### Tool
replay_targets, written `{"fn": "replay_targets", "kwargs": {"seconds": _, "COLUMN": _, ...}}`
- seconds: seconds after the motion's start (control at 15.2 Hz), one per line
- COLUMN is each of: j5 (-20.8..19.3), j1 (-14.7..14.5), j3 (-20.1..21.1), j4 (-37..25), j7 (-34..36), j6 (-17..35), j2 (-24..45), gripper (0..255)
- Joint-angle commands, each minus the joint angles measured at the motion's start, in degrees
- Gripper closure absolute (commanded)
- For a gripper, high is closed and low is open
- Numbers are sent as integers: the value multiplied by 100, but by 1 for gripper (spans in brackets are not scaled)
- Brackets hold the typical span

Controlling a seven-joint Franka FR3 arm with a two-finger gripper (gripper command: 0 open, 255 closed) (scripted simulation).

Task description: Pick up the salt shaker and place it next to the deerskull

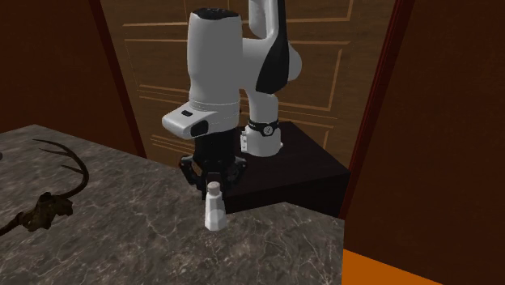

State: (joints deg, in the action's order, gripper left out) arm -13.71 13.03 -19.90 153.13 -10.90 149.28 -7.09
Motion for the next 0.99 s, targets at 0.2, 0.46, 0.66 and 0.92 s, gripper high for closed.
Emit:
{"fn": "replay_targets", "kwargs": {"seconds": 0.2, "j5": -53, "j1": 18, "j3": 38, "j4": -104, "j7": 12, "j6": -499, "j2": -398, "gripper": 255}}
{"fn": "replay_targets", "kwargs": {"seconds": 0.46, "j5": -73, "j1": 28, "j3": 78, "j4": -204, "j7": 15, "j6": -885, "j2": -688, "gripper": 255}}
{"fn": "replay_targets", "kwargs": {"seconds": 0.66, "j5": -78, "j1": 33, "j3": 109, "j4": -293, "j7": 11, "j6": -1171, "j2": -887, "gripper": 255}}
{"fn": "replay_targets", "kwargs": {"seconds": 0.92, "j5": -72, "j1": 35, "j3": 153, "j4": -430, "j7": -1, "j6": -1545, "j2": -1126, "gripper": 255}}
